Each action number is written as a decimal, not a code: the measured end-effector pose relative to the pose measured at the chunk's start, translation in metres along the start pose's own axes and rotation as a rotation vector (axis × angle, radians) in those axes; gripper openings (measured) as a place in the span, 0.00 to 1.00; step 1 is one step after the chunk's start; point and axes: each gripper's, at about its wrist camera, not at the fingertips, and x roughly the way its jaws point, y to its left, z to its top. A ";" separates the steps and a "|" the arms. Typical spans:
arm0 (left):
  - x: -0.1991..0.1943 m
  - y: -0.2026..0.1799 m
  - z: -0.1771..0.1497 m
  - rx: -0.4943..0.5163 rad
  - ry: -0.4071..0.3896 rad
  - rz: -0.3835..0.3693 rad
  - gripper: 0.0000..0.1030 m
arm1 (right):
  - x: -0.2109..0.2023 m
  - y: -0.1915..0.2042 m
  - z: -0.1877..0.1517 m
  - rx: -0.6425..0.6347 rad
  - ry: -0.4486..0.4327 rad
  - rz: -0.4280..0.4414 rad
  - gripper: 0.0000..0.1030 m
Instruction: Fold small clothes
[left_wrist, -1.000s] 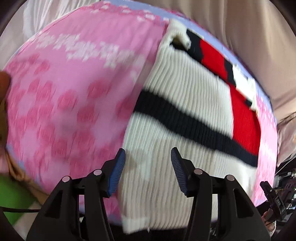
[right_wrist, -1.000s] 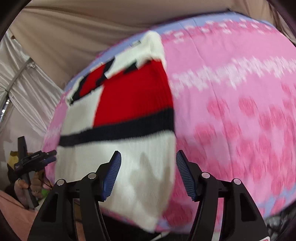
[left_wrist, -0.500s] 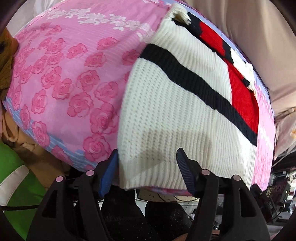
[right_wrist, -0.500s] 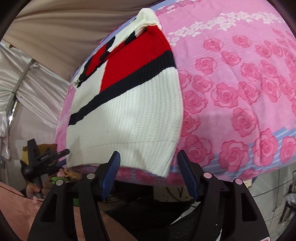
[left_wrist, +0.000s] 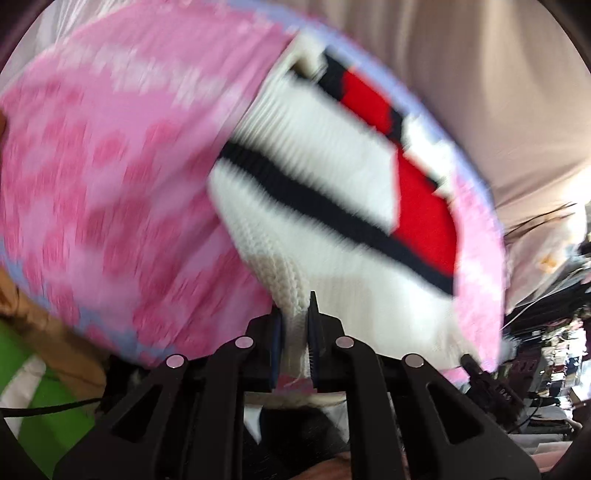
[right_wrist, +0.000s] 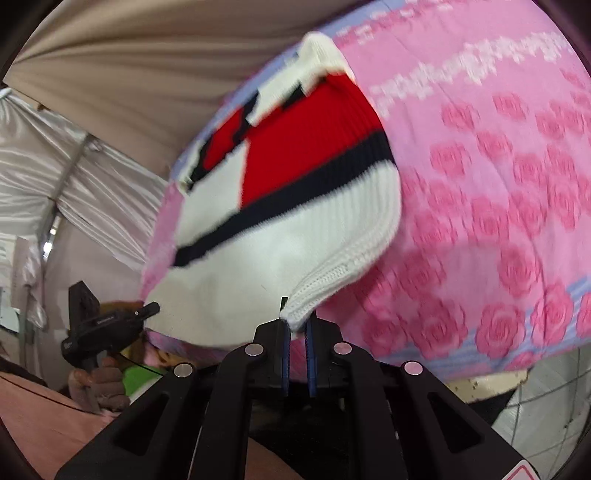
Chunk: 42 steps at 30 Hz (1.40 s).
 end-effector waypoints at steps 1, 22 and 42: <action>-0.009 -0.007 0.009 0.014 -0.032 -0.018 0.10 | -0.008 0.007 0.012 -0.009 -0.036 0.022 0.07; 0.080 -0.120 0.307 0.226 -0.380 0.109 0.10 | 0.103 0.051 0.346 -0.140 -0.345 0.038 0.07; 0.113 0.009 0.237 -0.064 -0.176 0.113 0.53 | 0.104 -0.040 0.228 0.062 -0.240 -0.167 0.65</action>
